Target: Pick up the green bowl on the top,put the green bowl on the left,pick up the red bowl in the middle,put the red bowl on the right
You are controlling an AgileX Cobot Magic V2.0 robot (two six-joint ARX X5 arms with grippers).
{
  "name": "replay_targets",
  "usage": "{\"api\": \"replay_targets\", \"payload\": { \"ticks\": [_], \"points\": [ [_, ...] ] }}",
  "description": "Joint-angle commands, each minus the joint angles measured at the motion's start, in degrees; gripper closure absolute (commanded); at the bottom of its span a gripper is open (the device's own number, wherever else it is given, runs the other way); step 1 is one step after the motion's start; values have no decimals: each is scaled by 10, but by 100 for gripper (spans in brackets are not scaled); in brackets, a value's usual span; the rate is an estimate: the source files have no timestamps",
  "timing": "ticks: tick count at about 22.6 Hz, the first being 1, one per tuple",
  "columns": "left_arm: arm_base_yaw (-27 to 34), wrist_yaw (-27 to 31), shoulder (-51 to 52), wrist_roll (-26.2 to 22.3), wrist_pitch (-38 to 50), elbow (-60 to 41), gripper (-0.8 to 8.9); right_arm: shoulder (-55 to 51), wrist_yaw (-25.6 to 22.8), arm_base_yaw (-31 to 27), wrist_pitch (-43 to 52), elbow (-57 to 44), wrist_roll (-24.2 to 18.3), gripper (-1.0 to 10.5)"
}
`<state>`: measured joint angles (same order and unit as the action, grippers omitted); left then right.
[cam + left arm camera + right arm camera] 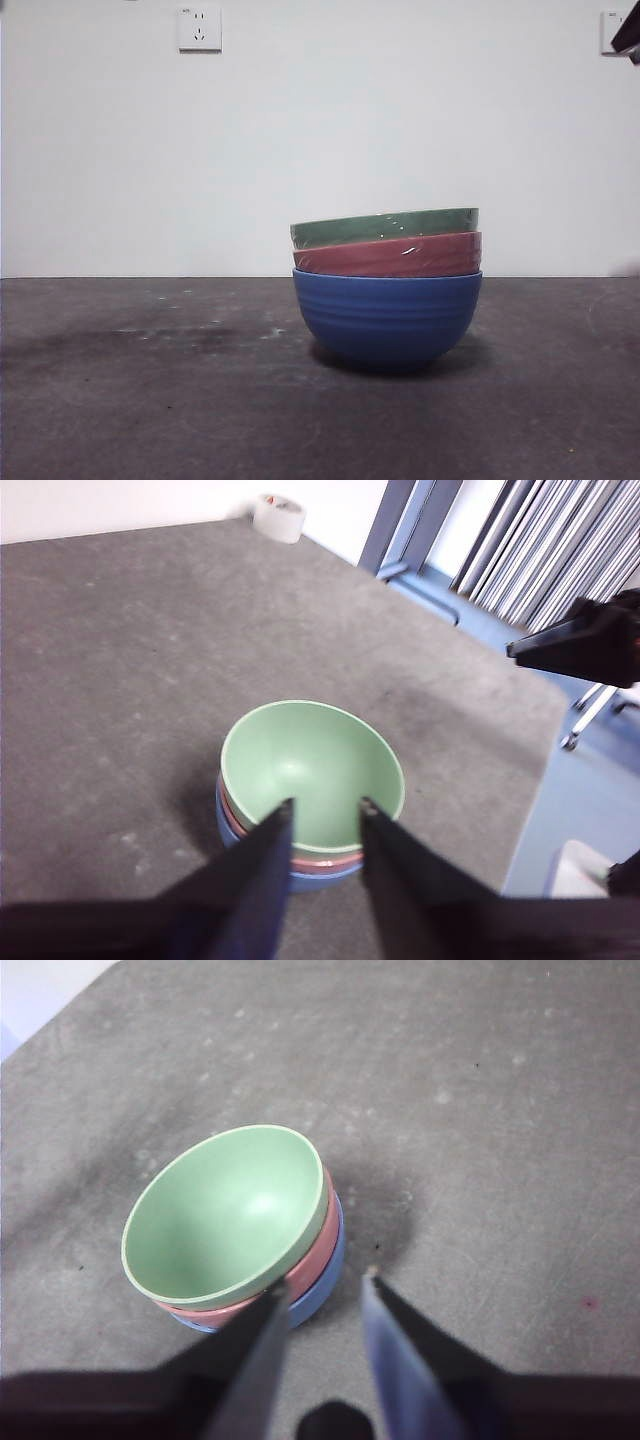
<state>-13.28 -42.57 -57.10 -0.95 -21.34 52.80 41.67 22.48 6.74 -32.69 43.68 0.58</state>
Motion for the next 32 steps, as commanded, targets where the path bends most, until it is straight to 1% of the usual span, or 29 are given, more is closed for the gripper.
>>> {"api": "replay_targets", "payload": {
  "ticks": [1,4,8,10,14,17,20,23,25,27,32],
  "points": [
    [-41,21,-45,-37,-21,35,522,0,-1,1,5,0,-4,712],
    [-100,45,-117,-72,-55,96,531,-1,-1,1,9,0,-4,725],
    [-190,128,-222,-124,-88,171,531,0,-1,1,9,0,-4,725],
    [-223,160,-268,-149,-94,190,531,-1,-1,1,9,0,-5,725],
    [-269,214,-345,-177,-96,201,532,0,-1,1,8,0,-5,725],
    [-290,246,-383,-197,-98,201,532,0,-1,1,8,0,-5,726],
    [-298,246,-407,-215,-99,201,535,0,-1,1,8,0,-5,726],
    [-299,245,-415,-216,-103,201,545,0,-1,1,8,0,-5,726],
    [-299,243,-415,-218,-104,201,684,0,-1,1,8,0,-5,726],
    [-299,243,-415,-229,-105,201,792,0,-1,1,8,0,-5,726],
    [-299,241,-415,-231,-139,234,792,0,-1,1,8,0,-5,726]
  ]
}}
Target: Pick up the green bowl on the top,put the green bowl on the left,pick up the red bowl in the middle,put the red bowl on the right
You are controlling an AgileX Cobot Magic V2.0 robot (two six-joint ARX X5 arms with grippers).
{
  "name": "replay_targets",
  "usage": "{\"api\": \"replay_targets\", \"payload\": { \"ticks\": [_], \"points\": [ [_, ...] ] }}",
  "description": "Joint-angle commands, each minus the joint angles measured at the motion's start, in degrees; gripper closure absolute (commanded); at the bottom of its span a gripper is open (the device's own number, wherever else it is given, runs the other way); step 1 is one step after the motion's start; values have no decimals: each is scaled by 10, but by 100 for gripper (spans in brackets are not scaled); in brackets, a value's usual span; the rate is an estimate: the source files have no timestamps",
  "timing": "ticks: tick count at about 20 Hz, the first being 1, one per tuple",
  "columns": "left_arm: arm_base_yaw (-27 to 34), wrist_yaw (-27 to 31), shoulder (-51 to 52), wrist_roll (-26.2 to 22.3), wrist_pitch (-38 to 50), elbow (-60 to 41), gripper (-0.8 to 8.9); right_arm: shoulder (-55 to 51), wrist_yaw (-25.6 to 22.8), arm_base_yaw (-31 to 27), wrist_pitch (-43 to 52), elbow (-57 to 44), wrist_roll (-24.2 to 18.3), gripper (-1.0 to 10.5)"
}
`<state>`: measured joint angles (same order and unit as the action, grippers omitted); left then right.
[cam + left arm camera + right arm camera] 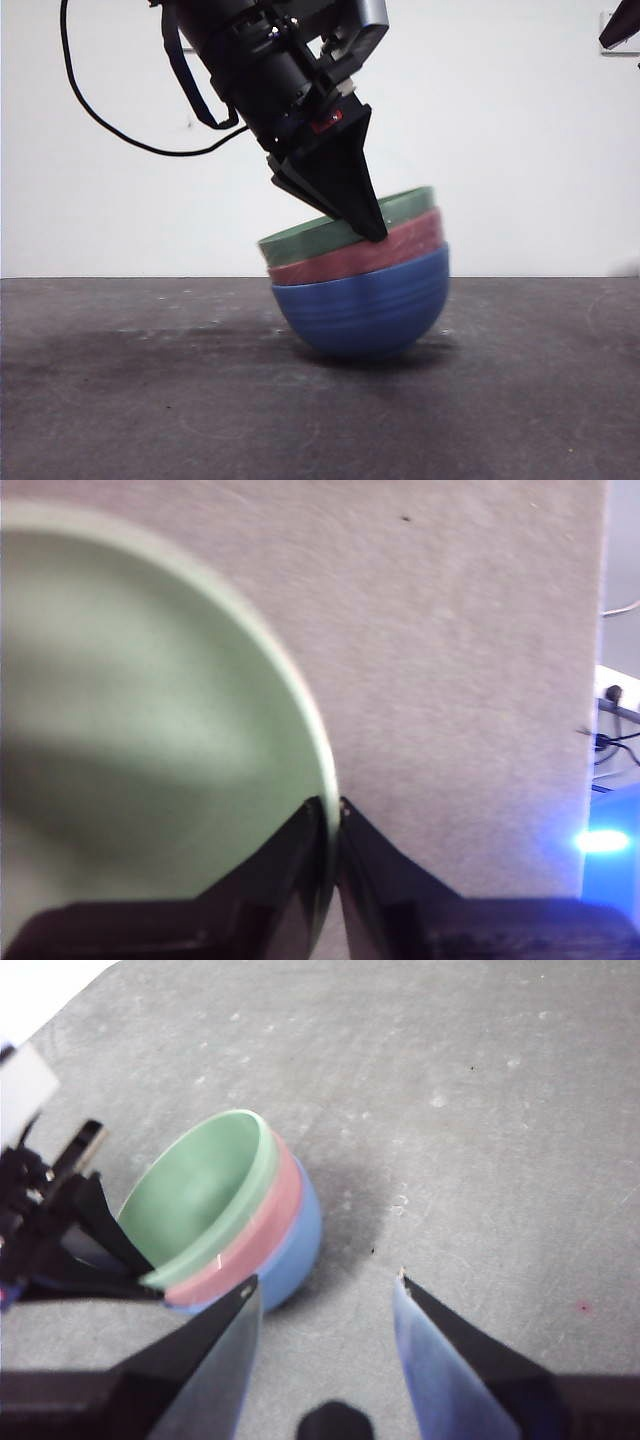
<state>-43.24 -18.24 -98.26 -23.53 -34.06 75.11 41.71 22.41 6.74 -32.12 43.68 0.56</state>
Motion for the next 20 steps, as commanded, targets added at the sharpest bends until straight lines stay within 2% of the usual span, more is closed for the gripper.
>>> {"api": "replay_targets", "payload": {
  "ticks": [1,7,13,15,20],
  "points": [
    [1,-2,-3,-5,-26,25,792,-1,0,1,2,0,-4,726],
    [1,-2,-3,-5,-89,113,792,-1,0,1,2,0,-4,726],
    [-5,2,-3,-5,-97,122,793,-1,0,1,2,0,-5,726],
    [-6,7,3,0,-98,125,826,-1,0,1,2,0,-5,727],
    [-7,98,52,30,-111,136,826,-1,0,1,2,0,-5,727]
  ]
}}
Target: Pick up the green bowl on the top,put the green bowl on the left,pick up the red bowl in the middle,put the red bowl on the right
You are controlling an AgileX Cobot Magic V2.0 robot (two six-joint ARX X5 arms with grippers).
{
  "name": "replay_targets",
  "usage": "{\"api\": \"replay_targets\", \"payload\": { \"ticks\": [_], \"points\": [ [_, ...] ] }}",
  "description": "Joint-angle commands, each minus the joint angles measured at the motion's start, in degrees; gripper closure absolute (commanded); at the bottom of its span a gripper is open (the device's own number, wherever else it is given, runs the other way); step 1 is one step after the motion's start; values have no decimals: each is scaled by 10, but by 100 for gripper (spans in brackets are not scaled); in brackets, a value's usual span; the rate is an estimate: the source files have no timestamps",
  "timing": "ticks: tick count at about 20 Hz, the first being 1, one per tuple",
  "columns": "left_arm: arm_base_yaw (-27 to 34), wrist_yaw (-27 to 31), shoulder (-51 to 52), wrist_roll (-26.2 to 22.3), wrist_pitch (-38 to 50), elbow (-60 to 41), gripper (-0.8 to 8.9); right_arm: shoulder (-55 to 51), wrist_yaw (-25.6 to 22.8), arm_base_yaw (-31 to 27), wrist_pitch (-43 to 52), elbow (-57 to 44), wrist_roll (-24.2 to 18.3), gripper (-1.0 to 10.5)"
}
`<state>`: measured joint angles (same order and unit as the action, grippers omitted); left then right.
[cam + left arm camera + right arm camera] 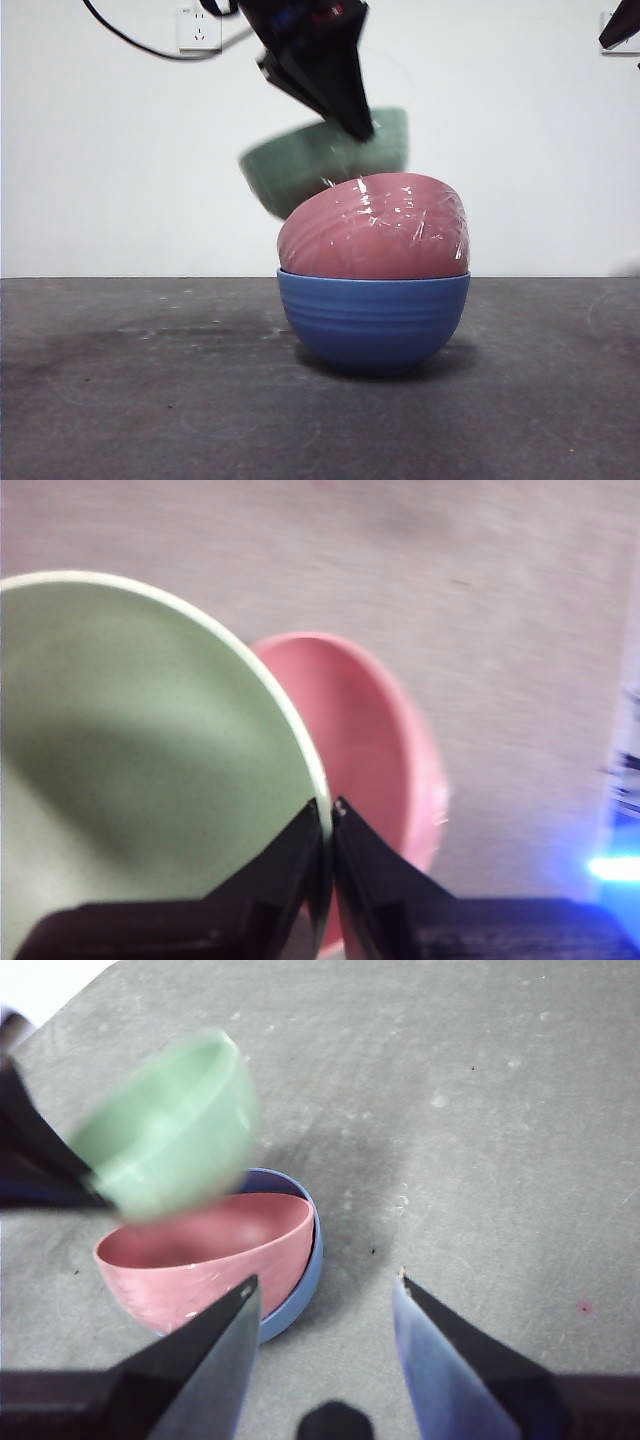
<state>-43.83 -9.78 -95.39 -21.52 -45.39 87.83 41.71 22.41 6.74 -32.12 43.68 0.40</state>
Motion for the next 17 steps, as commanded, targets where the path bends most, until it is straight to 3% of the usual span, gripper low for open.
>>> {"api": "replay_targets", "payload": {
  "ticks": [1,3,8,13,17],
  "points": [
    [-1,30,39,18,-9,9,826,-1,0,1,3,0,-4,727],
    [7,61,70,25,-43,8,826,-1,0,1,2,0,-5,728],
    [59,68,114,54,-148,-28,822,-1,0,1,1,0,-5,729],
    [87,74,145,94,-25,-195,822,-1,0,1,1,0,-5,729],
    [87,83,144,95,50,-273,823,5,2,1,0,0,2,729]
  ]
}}
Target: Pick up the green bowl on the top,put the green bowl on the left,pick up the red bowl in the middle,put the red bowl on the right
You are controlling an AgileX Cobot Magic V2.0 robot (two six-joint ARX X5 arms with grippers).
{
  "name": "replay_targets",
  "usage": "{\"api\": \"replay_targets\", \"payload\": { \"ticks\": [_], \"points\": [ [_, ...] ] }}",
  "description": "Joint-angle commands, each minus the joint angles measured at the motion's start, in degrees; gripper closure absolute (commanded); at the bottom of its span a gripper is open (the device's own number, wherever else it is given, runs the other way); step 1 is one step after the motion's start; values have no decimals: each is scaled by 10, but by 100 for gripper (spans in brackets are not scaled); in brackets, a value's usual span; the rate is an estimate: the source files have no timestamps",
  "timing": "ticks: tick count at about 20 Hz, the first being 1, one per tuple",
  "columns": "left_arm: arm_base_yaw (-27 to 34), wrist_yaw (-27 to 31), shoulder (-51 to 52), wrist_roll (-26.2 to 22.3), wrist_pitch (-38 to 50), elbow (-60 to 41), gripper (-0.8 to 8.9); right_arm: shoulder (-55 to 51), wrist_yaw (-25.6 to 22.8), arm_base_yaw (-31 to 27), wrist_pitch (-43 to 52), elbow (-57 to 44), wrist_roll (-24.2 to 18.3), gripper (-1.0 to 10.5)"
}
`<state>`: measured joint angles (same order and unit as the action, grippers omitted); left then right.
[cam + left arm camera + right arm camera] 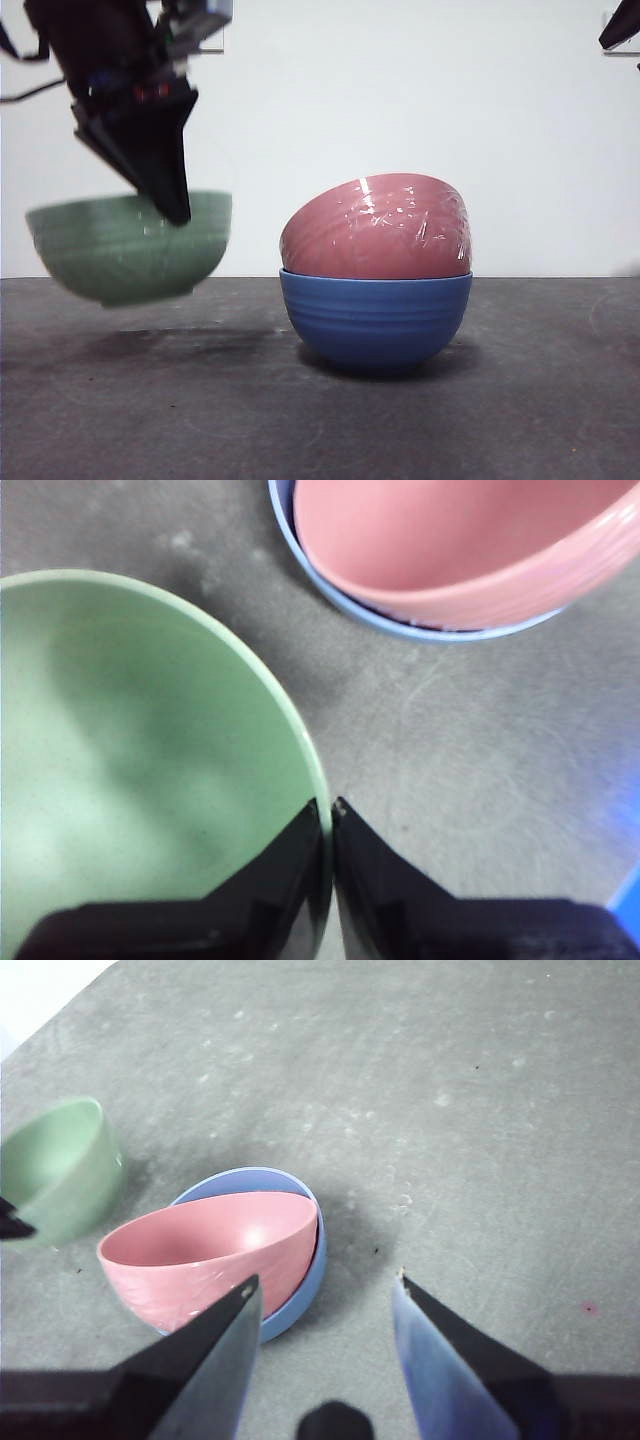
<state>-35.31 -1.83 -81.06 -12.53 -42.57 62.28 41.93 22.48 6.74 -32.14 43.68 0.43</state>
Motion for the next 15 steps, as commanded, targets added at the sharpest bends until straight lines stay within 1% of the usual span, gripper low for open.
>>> {"api": "replay_targets", "payload": {
  "ticks": [1,4,8,9,10,11,12,13,15],
  "points": [
    [2,3,0,5,31,-29,823,5,1,1,0,0,2,729],
    [12,3,-6,3,61,-59,823,5,1,1,0,0,2,729],
    [17,2,-29,3,67,-66,813,5,3,2,-1,0,6,729],
    [17,0,-31,3,69,-66,799,5,12,2,-1,0,8,729],
    [17,0,-31,3,70,-66,712,6,31,2,0,0,8,729],
    [17,0,-31,3,70,-66,583,9,48,2,2,0,8,729],
    [17,1,-31,4,70,-66,473,11,61,2,2,0,6,728],
    [17,3,-31,5,68,-65,448,16,62,5,2,2,5,728],
    [21,2,-25,9,54,-63,448,34,61,21,-7,18,-16,725]
  ]
}}
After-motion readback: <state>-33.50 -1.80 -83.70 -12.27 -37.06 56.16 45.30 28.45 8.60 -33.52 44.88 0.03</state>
